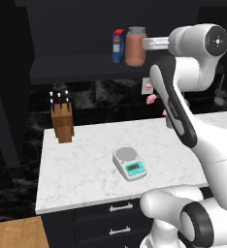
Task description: Pick the honey bottle and place it on the digital scale for weighing, and close the cabinet.
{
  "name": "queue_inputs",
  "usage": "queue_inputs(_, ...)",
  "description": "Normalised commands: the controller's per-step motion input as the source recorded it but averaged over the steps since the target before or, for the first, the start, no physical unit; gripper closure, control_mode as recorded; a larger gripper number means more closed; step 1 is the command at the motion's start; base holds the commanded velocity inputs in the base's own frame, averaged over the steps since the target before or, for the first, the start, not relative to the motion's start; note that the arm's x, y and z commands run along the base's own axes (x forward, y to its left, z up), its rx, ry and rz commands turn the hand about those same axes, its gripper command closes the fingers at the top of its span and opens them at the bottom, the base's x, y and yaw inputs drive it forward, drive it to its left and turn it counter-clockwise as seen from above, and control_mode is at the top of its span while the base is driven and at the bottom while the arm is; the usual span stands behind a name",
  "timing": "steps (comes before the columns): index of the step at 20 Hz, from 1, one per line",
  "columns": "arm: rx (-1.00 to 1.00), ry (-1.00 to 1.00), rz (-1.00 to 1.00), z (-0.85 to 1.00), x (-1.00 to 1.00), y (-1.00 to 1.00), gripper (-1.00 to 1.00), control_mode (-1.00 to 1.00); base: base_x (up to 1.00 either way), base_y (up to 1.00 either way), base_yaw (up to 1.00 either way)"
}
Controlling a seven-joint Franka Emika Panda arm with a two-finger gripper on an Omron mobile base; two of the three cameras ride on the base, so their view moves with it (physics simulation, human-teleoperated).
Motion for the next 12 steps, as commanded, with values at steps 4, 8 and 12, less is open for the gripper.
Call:
queue_inputs(4, 0.0, 0.0, 0.0, 0.04, 0.48, 0.0, -1.0, -1.0, 0.0, 0.0, 0.0)
queue_inputs(8, 0.0, 0.0, 0.0, 0.14, 0.39, 0.0, -1.0, -1.0, 0.0, 0.0, 0.0)
queue_inputs(12, 0.0, 0.0, 0.01, 0.14, 0.46, 0.0, -1.0, -1.0, 0.0, 0.0, 0.0)
